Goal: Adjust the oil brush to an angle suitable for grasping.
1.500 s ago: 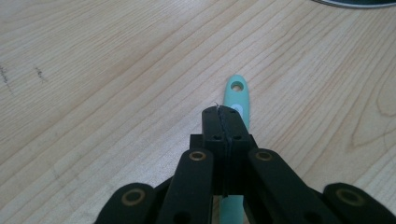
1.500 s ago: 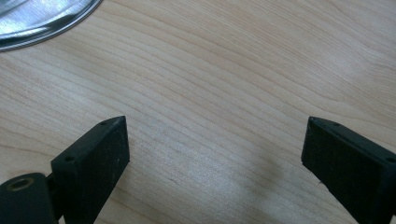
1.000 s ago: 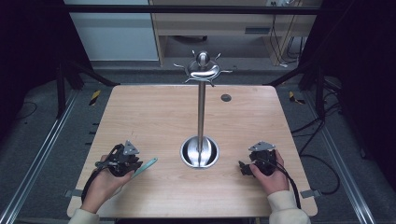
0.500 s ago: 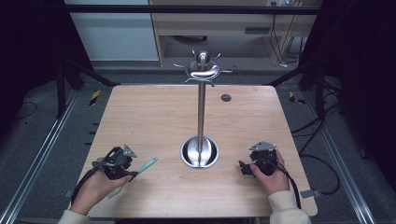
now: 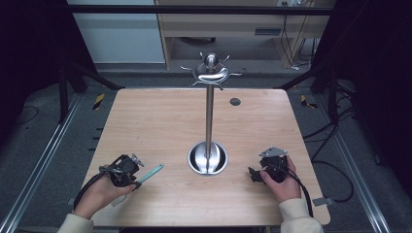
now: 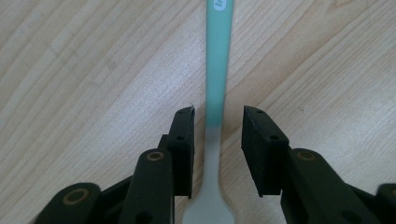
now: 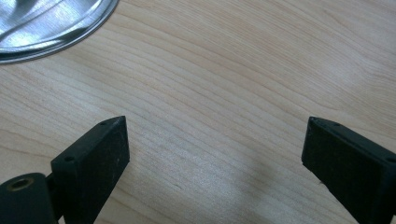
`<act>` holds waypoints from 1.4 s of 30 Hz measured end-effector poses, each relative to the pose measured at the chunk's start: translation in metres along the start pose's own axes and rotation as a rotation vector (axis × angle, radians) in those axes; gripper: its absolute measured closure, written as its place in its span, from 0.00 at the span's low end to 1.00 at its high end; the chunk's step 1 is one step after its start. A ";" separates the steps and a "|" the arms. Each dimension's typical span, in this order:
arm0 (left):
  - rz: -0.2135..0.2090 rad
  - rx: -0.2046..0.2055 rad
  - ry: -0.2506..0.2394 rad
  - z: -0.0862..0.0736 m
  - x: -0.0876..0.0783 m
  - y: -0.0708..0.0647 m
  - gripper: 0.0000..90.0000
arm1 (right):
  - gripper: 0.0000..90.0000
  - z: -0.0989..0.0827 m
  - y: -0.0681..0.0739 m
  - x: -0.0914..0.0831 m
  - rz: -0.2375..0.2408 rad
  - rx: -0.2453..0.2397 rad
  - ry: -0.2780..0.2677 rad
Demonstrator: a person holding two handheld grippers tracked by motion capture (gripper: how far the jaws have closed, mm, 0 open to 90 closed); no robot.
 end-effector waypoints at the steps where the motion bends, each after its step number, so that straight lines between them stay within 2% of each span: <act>1: 0.001 0.003 0.004 0.000 0.001 0.001 0.73 | 0.09 0.000 0.000 0.000 0.000 0.000 0.000; 12: -0.012 0.003 0.030 -0.001 0.006 0.003 0.80 | 0.09 0.000 0.000 0.000 0.000 0.003 0.003; 27: -0.017 0.008 0.034 -0.002 0.009 0.003 0.90 | 0.09 0.000 0.000 0.000 0.000 0.000 0.003; 32: -0.006 0.012 0.016 -0.003 0.009 0.002 0.91 | 0.09 0.000 0.000 0.000 0.001 0.003 0.001; 42: 0.016 0.014 -0.112 0.001 -0.013 0.000 0.91 | 0.09 0.000 0.000 0.000 0.000 0.001 0.000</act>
Point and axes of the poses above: each handheld gripper's, and its own axes: x roughly forward along the jaws, z roughly out of its top, y roughly to its left, the point moved 7 cm from there along x, roughly forward along the jaws, and after that the axes turned 2 degrees about y, right-handed, at the moved point
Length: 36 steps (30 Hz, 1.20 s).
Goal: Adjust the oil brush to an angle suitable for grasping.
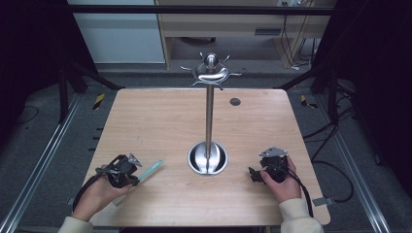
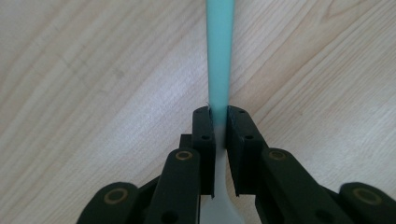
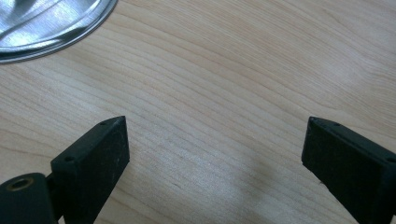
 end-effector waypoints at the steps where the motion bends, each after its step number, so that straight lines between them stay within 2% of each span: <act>1: -0.003 0.000 -0.032 0.002 -0.006 -0.001 0.91 | 0.09 0.000 0.000 0.000 -0.004 -0.002 0.003; 2: -0.003 0.000 -0.032 0.002 -0.006 -0.001 0.91 | 0.09 0.000 0.000 0.000 -0.004 -0.003 0.004; 6: -0.003 0.010 -0.109 0.008 -0.016 -0.003 0.91 | 0.09 0.000 0.000 0.000 -0.002 -0.003 0.005; 18: 0.033 0.014 -0.219 0.022 -0.032 -0.008 0.91 | 0.09 0.000 0.000 0.001 -0.001 -0.002 0.004; 20: 0.043 0.012 -0.257 0.026 -0.039 -0.010 0.91 | 0.09 0.000 0.000 0.001 -0.002 -0.004 0.004; 21: 0.043 0.012 -0.257 0.026 -0.039 -0.010 0.91 | 0.09 0.000 0.000 0.001 -0.002 -0.005 0.004; 22: 0.043 0.015 -0.283 0.030 -0.045 -0.012 0.91 | 0.09 -0.001 0.000 0.001 -0.002 -0.002 0.006; 25: 0.049 0.016 -0.313 0.034 -0.052 -0.015 0.91 | 0.09 -0.001 0.000 0.001 -0.001 -0.004 0.007; 36: 0.048 0.021 -0.378 0.043 -0.070 -0.021 0.91 | 0.09 -0.001 0.000 0.002 -0.001 0.000 0.010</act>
Point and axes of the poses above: each handheld gripper's, and its own axes: x roughly forward along the jaws, z roughly out of its top, y roughly to its left, the point moved 7 cm from there along x, roughly forward along the jaws, and after that the axes turned 2 degrees about y, right-handed, at the moved point
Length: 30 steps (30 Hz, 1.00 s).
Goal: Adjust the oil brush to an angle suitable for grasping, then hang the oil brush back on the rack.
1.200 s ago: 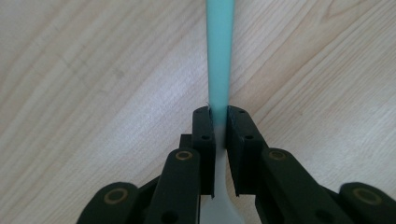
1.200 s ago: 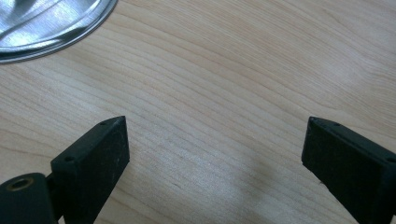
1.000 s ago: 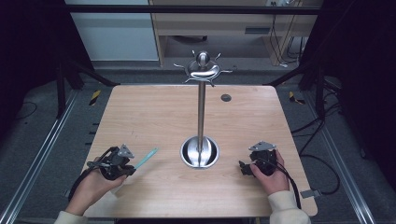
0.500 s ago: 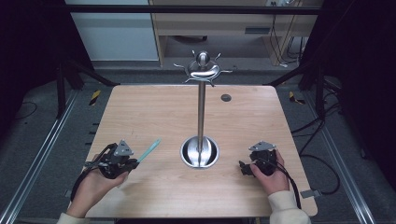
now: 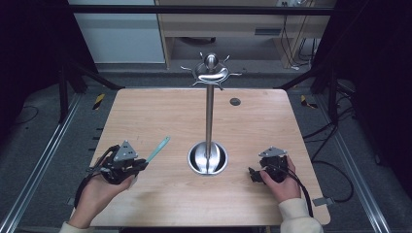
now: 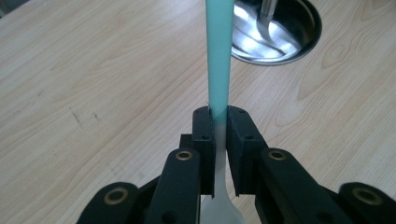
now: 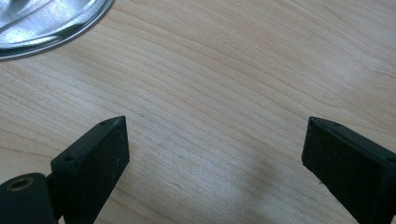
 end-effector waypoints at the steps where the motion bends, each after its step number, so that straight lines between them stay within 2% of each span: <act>1: 0.000 -0.002 -0.014 0.002 -0.002 0.000 0.91 | 0.09 0.000 0.000 0.000 0.000 0.000 0.000; 6: 0.010 0.000 -0.060 0.009 -0.011 -0.003 0.91 | 0.09 0.000 0.000 0.000 -0.002 -0.001 0.000; 10: 0.012 0.017 -0.075 0.014 -0.018 -0.004 0.91 | 0.09 0.000 0.000 0.000 -0.002 0.000 0.000; 20: 0.018 0.022 -0.115 0.025 -0.026 -0.007 0.91 | 0.09 0.001 0.000 -0.001 0.001 -0.003 -0.003; 30: 0.030 0.011 -0.187 0.039 -0.038 -0.009 0.91 | 0.09 0.001 0.000 -0.001 -0.001 -0.003 -0.002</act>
Point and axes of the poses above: each handheld gripper's, and its own axes: x roughly forward along the jaws, z roughly out of its top, y roughly to its left, the point moved 7 cm from there along x, roughly forward along the jaws, and after that the axes turned 2 degrees about y, right-handed, at the moved point
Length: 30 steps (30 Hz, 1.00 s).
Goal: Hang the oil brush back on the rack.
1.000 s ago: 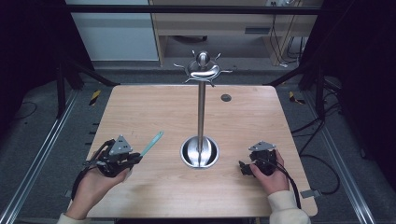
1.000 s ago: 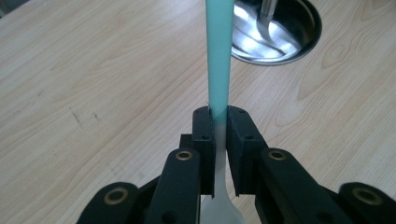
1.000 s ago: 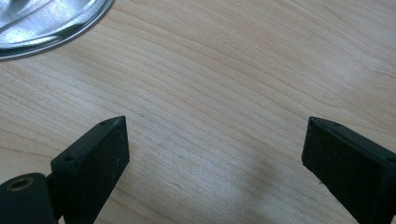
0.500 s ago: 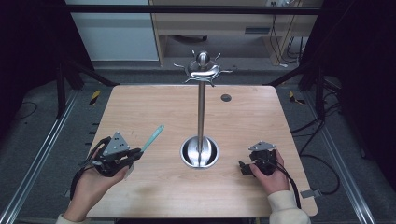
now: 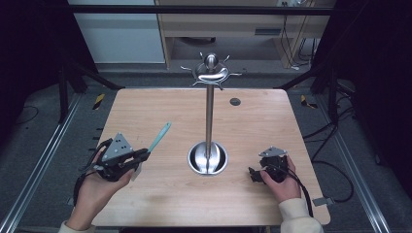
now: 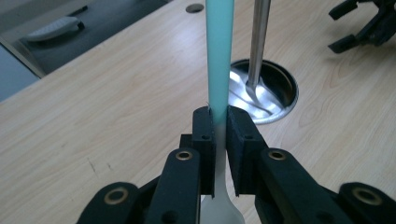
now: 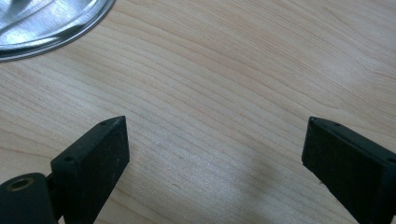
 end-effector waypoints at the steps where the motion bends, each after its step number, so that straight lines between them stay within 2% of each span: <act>1: 0.001 -0.001 -0.009 0.002 -0.001 0.000 0.91 | 0.09 0.000 0.000 0.000 0.000 -0.004 -0.002; 11: 0.013 0.000 -0.109 0.024 -0.010 -0.002 0.91 | 0.09 0.000 0.001 0.000 0.000 0.000 -0.002; 15: 0.004 -0.020 -0.130 0.030 -0.012 -0.003 0.91 | 0.09 0.000 0.000 -0.001 -0.002 0.006 -0.008; 16: 0.011 -0.023 -0.165 0.036 -0.014 -0.003 0.91 | 0.09 0.000 0.000 -0.001 -0.001 0.008 -0.009; 18: 0.005 -0.029 -0.164 0.036 -0.015 -0.003 0.91 | 0.09 0.000 0.000 -0.002 -0.001 0.009 -0.009; 19: 0.000 -0.033 -0.191 0.042 -0.018 -0.004 0.91 | 0.09 0.001 0.000 -0.001 -0.002 0.009 -0.009; 22: -0.003 -0.032 -0.205 0.047 -0.019 -0.005 0.91 | 0.09 0.001 0.000 -0.001 -0.003 0.007 -0.009; 26: 0.002 -0.017 -0.256 0.061 -0.024 -0.007 0.91 | 0.09 0.000 0.000 -0.001 -0.003 0.008 -0.007; 30: -0.011 -0.025 -0.297 0.072 -0.027 -0.012 0.91 | 0.09 0.001 -0.001 -0.003 -0.002 0.007 -0.012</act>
Point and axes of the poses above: each handheld gripper's, and its own axes: x roughly forward along the jaws, z roughly out of its top, y roughly to its left, the point moved 7 cm from there along x, roughly forward along the jaws, and after that the axes turned 2 degrees about y, right-handed, at the moved point
